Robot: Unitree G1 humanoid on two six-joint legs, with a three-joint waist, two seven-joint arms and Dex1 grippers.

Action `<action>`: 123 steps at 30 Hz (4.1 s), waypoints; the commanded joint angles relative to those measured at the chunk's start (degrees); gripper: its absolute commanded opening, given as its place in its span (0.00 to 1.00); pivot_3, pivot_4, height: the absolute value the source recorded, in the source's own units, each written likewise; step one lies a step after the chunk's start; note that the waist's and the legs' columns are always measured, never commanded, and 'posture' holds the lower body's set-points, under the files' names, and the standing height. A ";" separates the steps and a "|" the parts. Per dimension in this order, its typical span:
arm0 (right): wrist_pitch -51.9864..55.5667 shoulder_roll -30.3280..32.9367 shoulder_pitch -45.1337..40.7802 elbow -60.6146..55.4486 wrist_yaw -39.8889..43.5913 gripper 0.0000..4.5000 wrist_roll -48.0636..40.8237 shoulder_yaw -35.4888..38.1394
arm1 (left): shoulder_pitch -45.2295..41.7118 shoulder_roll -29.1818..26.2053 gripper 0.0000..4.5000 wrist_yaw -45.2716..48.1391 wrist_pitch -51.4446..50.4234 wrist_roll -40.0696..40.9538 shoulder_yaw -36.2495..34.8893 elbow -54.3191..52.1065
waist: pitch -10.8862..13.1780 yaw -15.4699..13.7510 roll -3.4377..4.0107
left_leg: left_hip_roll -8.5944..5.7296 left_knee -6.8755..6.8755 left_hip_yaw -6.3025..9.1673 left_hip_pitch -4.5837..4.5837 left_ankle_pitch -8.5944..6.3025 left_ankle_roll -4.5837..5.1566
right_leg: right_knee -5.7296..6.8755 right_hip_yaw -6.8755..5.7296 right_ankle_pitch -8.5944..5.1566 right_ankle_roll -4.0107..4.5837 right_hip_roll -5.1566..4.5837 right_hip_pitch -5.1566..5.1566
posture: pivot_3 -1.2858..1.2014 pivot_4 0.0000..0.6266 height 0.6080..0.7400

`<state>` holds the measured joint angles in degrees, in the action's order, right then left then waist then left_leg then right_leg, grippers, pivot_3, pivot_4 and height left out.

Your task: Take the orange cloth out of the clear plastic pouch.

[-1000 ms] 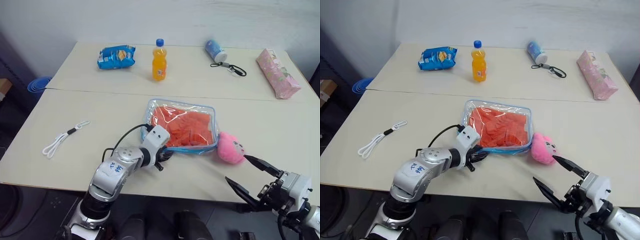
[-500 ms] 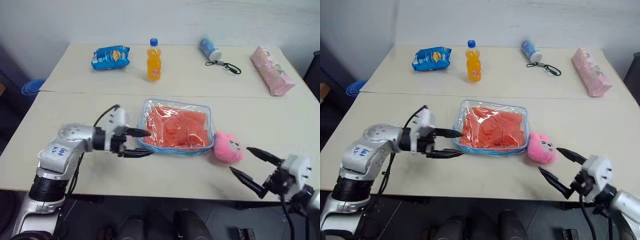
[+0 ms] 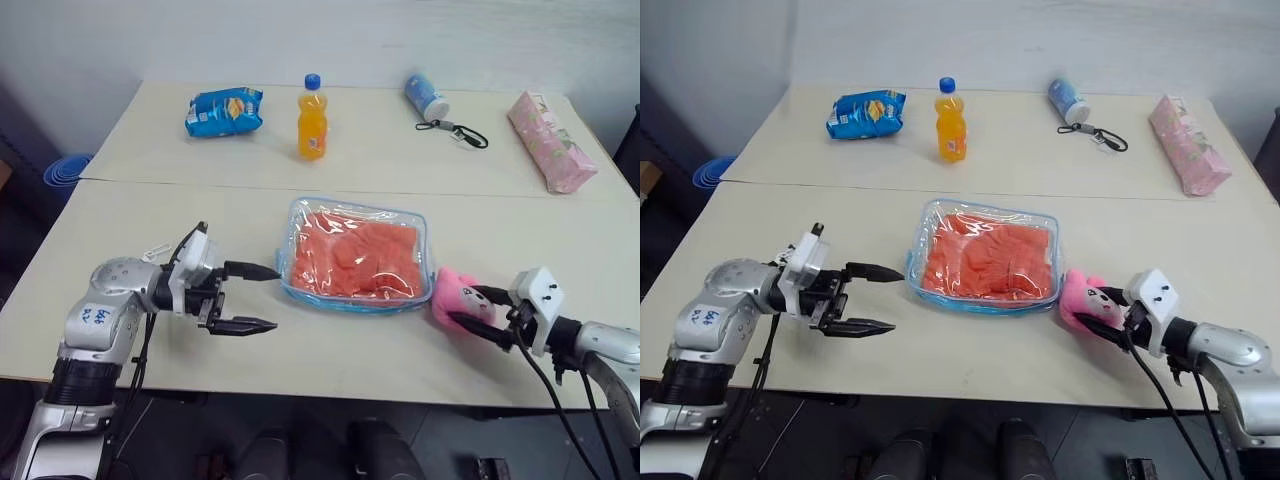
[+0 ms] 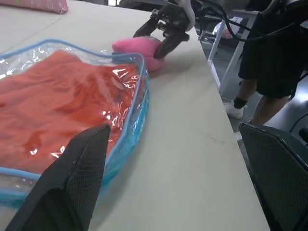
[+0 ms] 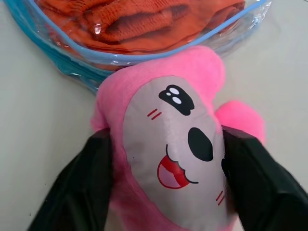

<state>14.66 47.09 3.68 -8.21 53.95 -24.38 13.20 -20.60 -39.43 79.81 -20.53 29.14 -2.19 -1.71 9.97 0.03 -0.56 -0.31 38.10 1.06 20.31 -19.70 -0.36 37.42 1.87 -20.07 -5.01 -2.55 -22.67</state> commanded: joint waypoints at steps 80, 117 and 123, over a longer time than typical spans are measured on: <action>-62.35 -3.35 -36.87 45.20 14.30 0.01 23.32 -21.62 | 2.20 4.83 1.00 -0.32 18.26 -7.13 10.74 -3.25 | 0.22 1.63 0.03 | 0.05 0.08 -0.10 -0.02 0.05 -0.11 | 0.19 0.00 0.00 0.00 0.02 -0.12 | 0.52 0.24 1.00; -59.61 2.01 -34.81 48.12 18.55 0.00 17.17 -19.05 | 1.80 7.96 0.01 -12.69 17.18 -16.09 16.30 1.54 | 0.21 1.59 0.04 | 0.06 0.21 -0.11 -0.09 0.08 -0.15 | 0.29 0.02 0.00 0.00 0.03 -0.06 | 0.52 0.24 1.00; -61.53 2.34 -35.05 50.52 16.27 0.00 18.43 -18.66 | 3.23 2.64 0.01 -11.18 14.46 -10.97 9.29 4.26 | 0.20 1.64 0.05 | 0.07 0.19 -0.10 -0.09 0.08 -0.15 | 0.29 0.01 0.00 0.00 0.02 -0.06 | 0.52 0.24 1.00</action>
<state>-45.90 47.80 -31.09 41.32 71.14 -5.87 -7.87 -17.95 -35.15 68.35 -4.80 17.02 10.01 1.18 10.17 1.67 -0.52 -0.24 38.29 0.96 20.21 -19.63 -0.51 37.71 1.89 -20.07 -5.01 -2.53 -22.73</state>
